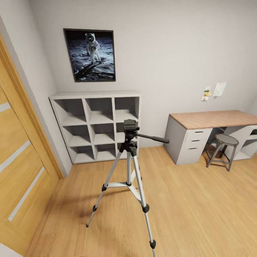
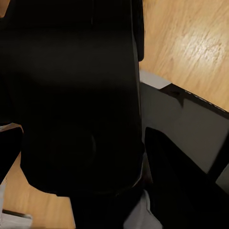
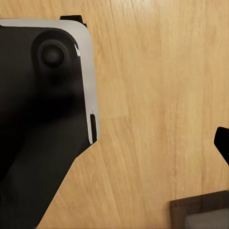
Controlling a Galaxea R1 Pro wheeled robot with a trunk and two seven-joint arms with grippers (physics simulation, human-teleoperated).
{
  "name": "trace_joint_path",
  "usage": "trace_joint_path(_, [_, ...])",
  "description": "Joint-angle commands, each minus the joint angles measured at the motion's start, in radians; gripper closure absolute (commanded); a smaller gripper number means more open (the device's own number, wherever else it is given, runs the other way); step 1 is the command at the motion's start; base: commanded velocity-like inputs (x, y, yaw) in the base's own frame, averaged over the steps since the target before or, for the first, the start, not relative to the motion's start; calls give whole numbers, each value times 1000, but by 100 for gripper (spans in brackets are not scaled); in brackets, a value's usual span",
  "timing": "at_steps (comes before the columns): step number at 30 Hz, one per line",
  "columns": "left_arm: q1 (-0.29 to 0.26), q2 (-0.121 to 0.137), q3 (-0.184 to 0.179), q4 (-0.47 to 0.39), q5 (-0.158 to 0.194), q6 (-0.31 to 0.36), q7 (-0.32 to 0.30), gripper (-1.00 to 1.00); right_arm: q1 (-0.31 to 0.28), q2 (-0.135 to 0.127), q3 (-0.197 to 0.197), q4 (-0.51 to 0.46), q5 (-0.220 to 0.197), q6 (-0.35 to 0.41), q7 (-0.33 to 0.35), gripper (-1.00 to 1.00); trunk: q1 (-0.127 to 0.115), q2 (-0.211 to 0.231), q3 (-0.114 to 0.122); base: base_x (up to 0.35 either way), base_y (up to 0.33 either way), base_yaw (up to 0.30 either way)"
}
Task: Attach the digital camera to the camera tripod in the bedroom.
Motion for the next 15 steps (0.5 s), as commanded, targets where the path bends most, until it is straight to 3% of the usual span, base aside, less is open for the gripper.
trace_joint_path(1, [-1, 2, -1, 0, 9, 5, 0, 100, -2, -1, -9, 3, 10, -3, 2, -100, 0, -2, -4, 0, 0, 0])
trace_joint_path(15, [-1, 17, 0, 0, 13, 9, -8, 100, -2, 0, -9, 3, 10, -3, 2, -100, 0, -2, -26, 0, 0, 0])
